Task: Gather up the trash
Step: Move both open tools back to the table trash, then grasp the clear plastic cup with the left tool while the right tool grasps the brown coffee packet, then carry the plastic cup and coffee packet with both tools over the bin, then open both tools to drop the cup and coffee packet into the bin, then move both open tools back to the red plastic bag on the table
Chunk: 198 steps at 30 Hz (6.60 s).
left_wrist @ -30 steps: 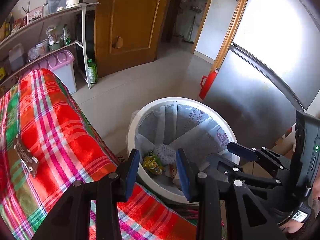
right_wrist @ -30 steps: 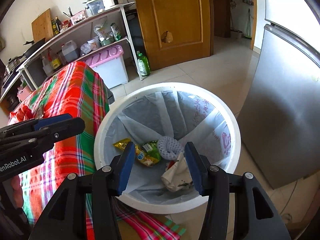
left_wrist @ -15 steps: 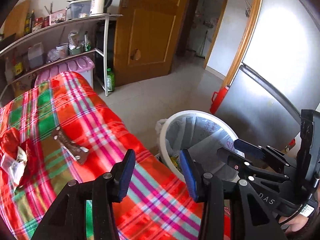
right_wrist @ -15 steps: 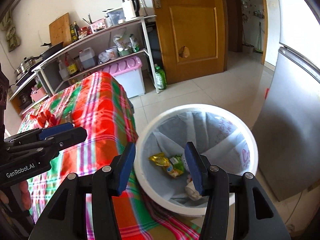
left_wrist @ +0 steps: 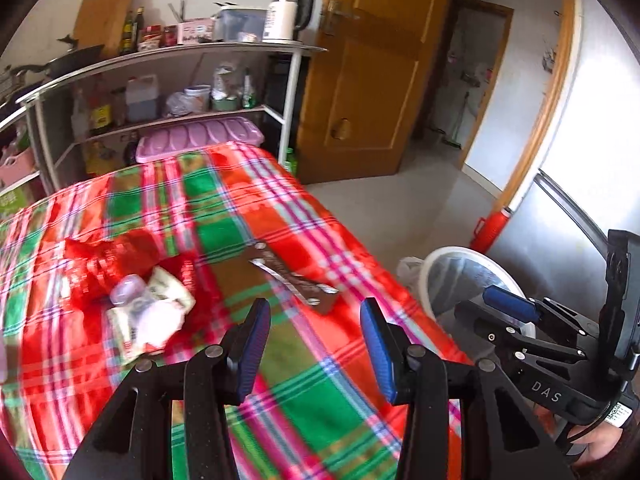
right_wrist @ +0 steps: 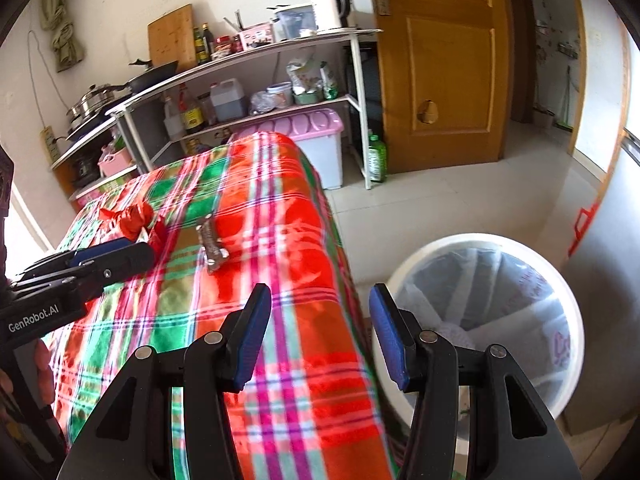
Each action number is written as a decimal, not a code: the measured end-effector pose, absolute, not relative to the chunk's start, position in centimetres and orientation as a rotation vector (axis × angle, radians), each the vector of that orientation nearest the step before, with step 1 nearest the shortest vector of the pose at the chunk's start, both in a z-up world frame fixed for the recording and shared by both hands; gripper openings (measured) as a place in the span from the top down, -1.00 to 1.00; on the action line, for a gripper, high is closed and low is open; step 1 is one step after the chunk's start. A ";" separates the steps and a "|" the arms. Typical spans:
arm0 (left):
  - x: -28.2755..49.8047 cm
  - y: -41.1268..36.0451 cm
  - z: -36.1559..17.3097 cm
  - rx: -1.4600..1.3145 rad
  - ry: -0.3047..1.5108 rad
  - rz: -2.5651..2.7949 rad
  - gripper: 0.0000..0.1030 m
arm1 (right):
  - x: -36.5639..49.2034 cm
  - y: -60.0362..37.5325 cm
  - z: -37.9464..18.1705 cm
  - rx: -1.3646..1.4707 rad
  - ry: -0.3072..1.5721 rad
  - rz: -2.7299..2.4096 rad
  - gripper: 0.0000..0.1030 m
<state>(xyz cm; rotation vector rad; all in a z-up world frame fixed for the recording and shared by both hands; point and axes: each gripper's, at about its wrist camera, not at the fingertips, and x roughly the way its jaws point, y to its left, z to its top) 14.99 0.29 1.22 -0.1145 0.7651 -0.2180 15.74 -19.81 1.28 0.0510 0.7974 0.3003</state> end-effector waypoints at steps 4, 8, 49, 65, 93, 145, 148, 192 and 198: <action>14.9 3.1 1.1 -0.143 0.761 -0.177 0.07 | 16.5 -17.4 1.0 0.027 0.805 0.342 -0.01; 14.8 5.6 0.9 -0.162 0.757 -0.119 0.04 | 17.5 -15.2 0.9 -0.015 0.814 0.378 -0.01; 19.0 10.6 -3.1 -0.192 0.837 -0.056 0.36 | 24.1 -6.2 -3.0 -0.208 0.915 0.520 0.54; 17.9 10.5 -2.4 -0.180 0.812 -0.057 0.36 | 22.7 -6.9 -2.3 -0.180 0.893 0.523 0.58; 14.9 3.4 1.1 -0.095 0.755 -0.190 0.36 | 16.2 -14.7 2.2 -0.052 0.777 0.389 0.58; 19.1 -20.8 -3.9 0.090 0.890 -0.508 0.13 | 14.4 -36.3 -4.5 0.064 0.927 -0.061 0.51; 19.1 -20.6 -3.8 0.090 0.891 -0.506 0.12 | 14.2 -36.2 -4.4 0.068 0.924 -0.063 0.08; 14.3 -4.1 2.0 -0.040 0.739 -0.258 -0.02 | 13.5 -24.0 1.1 0.011 0.808 0.138 0.00; 13.9 0.5 2.0 -0.084 0.724 -0.184 -0.04 | 14.3 -20.0 1.1 -0.010 0.801 0.223 -0.02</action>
